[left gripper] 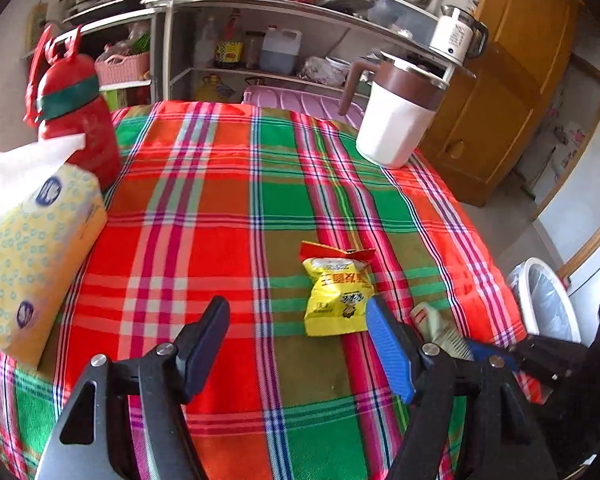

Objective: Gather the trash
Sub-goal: 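Grasp the yellow snack bag with the left gripper while the right gripper holds the silver wrapper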

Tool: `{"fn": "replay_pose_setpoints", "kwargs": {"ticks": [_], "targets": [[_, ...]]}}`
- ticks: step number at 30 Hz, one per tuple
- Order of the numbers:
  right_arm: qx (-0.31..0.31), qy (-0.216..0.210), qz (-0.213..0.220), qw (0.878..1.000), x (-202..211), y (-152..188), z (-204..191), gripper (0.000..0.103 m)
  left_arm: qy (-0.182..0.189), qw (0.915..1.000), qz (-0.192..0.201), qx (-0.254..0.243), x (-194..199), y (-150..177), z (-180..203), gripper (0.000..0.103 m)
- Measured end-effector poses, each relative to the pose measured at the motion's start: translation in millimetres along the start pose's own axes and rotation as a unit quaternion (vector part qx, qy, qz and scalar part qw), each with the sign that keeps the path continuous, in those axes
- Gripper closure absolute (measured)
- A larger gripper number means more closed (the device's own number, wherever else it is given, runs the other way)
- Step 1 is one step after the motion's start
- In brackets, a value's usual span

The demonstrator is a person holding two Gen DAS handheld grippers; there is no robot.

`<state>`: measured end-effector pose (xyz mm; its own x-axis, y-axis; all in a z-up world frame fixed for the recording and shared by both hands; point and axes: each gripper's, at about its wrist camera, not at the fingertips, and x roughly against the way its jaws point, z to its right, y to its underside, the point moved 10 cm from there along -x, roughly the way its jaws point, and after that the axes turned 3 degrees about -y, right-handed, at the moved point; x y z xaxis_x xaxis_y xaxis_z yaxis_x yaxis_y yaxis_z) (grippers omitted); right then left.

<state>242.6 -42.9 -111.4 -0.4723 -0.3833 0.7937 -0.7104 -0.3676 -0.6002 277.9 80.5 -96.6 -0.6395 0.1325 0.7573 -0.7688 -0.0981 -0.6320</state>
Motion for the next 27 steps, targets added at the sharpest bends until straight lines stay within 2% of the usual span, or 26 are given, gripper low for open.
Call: {"fn": "replay_pose_setpoints", "kwargs": {"ticks": [3,12,17,18,27], "targets": [[-0.027,0.003,0.009,1.0,3.1,-2.2,11.9,0.08,0.011,0.9999,-0.008,-0.003,-9.6,-3.7,10.9,0.031],[-0.031,0.007,0.017,0.999,0.2,-6.3,8.0,0.08,-0.016,0.9996,-0.02,-0.007,-27.0,-4.6,17.8,0.032],[-0.037,0.002,0.019,0.999,1.6,-4.0,8.7,0.08,-0.024,0.9993,-0.024,-0.016,-30.9,-3.4,20.2,0.055],[-0.038,0.001,0.02,0.999,1.7,-3.9,8.7,0.08,-0.023,0.9993,-0.024,-0.017,-31.1,-3.4,20.4,0.057],[-0.05,0.0,0.027,0.998,6.6,-1.8,11.1,0.08,-0.03,0.9993,-0.013,-0.018,-18.1,-2.3,21.9,0.059]]}}
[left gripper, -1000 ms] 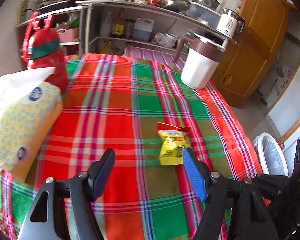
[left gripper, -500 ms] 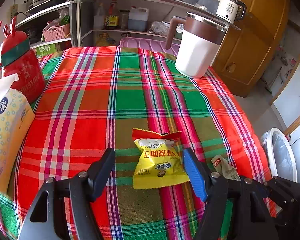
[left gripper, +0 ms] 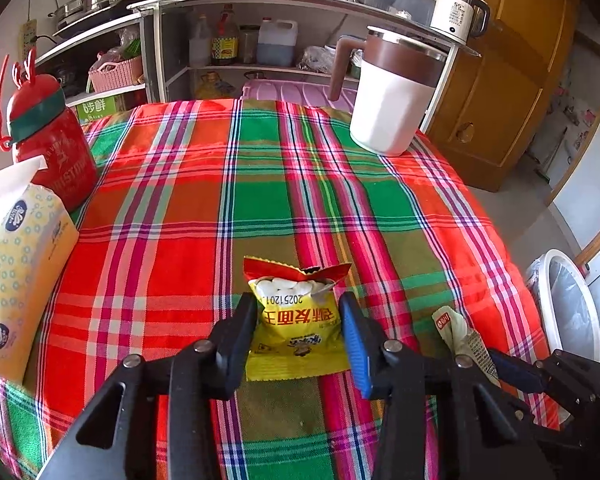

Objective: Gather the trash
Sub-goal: 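Grasp the yellow snack bag with the left gripper while the right gripper holds the silver wrapper, then carry the yellow snack bag and silver wrapper over the white bin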

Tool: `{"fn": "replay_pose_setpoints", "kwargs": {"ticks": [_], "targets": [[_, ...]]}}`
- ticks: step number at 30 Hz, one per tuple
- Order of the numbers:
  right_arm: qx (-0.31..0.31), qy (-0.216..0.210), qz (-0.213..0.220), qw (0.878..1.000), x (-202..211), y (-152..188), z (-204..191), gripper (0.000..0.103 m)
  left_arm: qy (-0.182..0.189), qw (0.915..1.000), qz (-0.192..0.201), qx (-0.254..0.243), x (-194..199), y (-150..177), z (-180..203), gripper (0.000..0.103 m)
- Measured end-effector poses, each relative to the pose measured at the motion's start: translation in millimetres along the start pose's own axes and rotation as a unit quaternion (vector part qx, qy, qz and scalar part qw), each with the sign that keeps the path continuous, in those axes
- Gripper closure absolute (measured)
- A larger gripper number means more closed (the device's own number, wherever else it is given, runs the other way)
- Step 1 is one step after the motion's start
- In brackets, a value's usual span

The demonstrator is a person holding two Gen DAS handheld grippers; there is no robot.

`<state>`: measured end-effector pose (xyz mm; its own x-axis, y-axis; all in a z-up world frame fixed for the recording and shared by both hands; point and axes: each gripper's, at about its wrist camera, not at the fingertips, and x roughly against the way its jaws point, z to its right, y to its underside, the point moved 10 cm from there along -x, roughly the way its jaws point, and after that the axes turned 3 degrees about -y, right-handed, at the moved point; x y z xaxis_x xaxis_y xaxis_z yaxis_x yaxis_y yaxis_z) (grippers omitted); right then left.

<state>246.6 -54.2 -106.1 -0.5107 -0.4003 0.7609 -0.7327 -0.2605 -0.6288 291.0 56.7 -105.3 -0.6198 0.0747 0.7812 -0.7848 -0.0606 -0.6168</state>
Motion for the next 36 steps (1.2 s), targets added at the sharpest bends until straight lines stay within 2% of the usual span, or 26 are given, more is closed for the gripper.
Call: {"fn": "replay_pose_setpoints", "kwargs": {"ticks": [19,26,36], "targets": [[-0.05,0.007,0.057,0.997,65.9,4.8,27.7,0.08,0.029,0.9982,0.045,-0.029,67.6,12.4,57.7,0.059],[-0.073,0.024,0.08,0.994,99.7,15.9,53.1,0.08,0.042,0.9954,0.061,-0.06,86.1,17.0,99.1,0.059],[-0.116,0.064,0.106,0.985,151.7,42.6,111.9,0.08,0.074,0.9894,0.067,-0.106,98.8,25.9,174.8,0.059]]}}
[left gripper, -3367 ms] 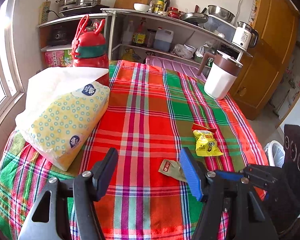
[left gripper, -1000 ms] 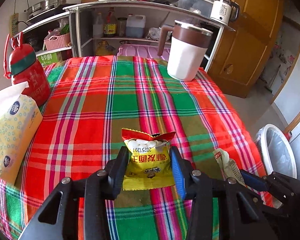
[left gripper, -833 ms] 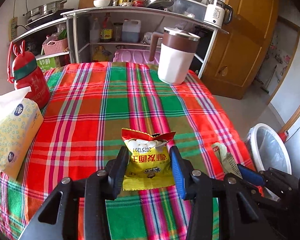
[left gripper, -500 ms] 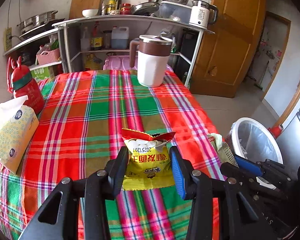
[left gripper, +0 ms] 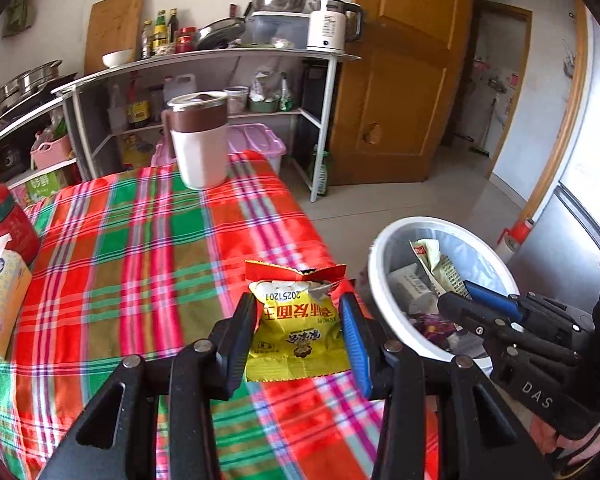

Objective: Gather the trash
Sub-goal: 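Carry the yellow snack bag and silver wrapper over the white bin, then open both grippers to drop the bag and wrapper into the bin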

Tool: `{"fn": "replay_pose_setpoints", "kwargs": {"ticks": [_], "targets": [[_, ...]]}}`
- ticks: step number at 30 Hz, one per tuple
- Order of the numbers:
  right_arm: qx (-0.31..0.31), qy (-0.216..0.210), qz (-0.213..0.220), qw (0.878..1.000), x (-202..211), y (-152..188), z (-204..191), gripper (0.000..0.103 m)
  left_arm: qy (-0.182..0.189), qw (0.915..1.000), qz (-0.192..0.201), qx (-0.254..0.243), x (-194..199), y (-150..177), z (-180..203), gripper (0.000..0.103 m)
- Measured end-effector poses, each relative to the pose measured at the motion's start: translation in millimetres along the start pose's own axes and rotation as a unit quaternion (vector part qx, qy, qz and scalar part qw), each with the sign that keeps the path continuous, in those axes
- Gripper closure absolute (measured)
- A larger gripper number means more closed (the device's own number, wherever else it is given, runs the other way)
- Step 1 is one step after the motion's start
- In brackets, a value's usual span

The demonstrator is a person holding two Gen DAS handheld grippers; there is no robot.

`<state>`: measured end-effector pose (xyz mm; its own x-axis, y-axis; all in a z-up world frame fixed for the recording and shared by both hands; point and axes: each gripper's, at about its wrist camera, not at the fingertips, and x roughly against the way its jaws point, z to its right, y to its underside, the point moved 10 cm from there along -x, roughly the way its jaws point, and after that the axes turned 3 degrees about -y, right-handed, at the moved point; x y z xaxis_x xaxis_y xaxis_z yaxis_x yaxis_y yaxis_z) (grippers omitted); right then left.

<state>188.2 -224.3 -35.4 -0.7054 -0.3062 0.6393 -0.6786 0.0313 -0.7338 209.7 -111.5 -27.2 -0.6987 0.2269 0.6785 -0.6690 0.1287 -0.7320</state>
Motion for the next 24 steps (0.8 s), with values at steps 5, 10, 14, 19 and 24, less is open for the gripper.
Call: {"fn": "replay_pose_setpoints", "kwargs": {"ticks": [5,10,14,19,24], "targets": [[-0.013,0.025,0.006,1.0,18.4,2.1,33.3,0.08,0.018,0.9996,0.001,-0.023,-1.3,-2.2,36.4,0.059],[-0.026,0.043,0.009,0.999,32.0,5.2,61.2,0.079,0.035,0.9985,-0.008,-0.041,-9.6,-0.7,66.9,0.059],[-0.047,0.06,-0.002,0.997,32.9,11.0,88.2,0.079,0.057,0.997,-0.019,-0.049,-21.3,2.6,92.0,0.059],[-0.068,0.093,-0.029,0.993,23.4,22.0,125.2,0.079,0.072,0.9948,-0.043,-0.057,-42.0,10.8,116.8,0.059],[-0.081,0.109,-0.053,0.989,12.0,31.7,149.6,0.079,0.083,0.9921,-0.07,-0.063,-61.5,21.4,135.3,0.059]]}}
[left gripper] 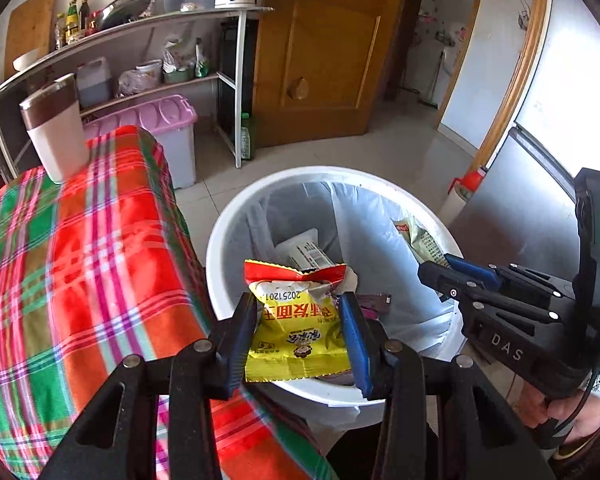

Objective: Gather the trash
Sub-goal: 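Open both grippers to drop the bag and wrapper into the bin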

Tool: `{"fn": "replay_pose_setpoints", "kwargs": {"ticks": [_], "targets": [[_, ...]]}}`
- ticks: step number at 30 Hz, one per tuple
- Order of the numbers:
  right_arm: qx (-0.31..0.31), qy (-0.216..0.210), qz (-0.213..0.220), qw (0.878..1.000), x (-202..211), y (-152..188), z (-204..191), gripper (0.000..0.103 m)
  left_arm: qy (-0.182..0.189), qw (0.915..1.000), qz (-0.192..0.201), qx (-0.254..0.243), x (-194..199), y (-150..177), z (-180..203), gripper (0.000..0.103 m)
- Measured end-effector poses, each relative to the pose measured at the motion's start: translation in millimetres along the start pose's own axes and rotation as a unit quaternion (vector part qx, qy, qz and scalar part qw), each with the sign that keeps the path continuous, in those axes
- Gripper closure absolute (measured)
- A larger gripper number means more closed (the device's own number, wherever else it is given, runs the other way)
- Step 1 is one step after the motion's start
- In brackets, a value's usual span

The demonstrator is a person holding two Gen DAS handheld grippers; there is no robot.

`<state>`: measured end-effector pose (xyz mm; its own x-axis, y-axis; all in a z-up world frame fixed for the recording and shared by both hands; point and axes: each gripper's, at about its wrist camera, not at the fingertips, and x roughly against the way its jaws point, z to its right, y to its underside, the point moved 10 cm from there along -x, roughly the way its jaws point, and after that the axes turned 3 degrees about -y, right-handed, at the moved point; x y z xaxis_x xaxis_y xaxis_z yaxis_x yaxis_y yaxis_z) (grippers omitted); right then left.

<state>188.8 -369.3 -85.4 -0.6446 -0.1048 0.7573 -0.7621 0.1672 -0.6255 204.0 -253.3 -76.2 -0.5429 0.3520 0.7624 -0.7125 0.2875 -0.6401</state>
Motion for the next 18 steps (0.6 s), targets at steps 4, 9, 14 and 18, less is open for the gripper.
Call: {"fn": "replay_pose_setpoints", "kwargs": {"ticks": [4,9,14,18], "targets": [[-0.003,0.011,-0.013,1.0,-7.2,6.2,14.7,0.078,0.0,0.9998,-0.018,-0.001,-14.3,4.8,6.4,0.059],[-0.002,0.019,-0.021,1.0,-9.4,10.5,21.8,0.075,0.001,0.9994,-0.034,-0.003,-25.2,9.9,10.8,0.058],[-0.001,0.022,-0.023,0.999,-13.6,9.4,26.0,0.072,-0.003,0.9989,-0.046,-0.009,-31.6,13.2,13.8,0.05],[-0.005,0.024,-0.021,0.999,-14.3,8.3,26.2,0.066,-0.003,0.9989,-0.046,-0.01,-30.8,14.5,15.2,0.045]]}}
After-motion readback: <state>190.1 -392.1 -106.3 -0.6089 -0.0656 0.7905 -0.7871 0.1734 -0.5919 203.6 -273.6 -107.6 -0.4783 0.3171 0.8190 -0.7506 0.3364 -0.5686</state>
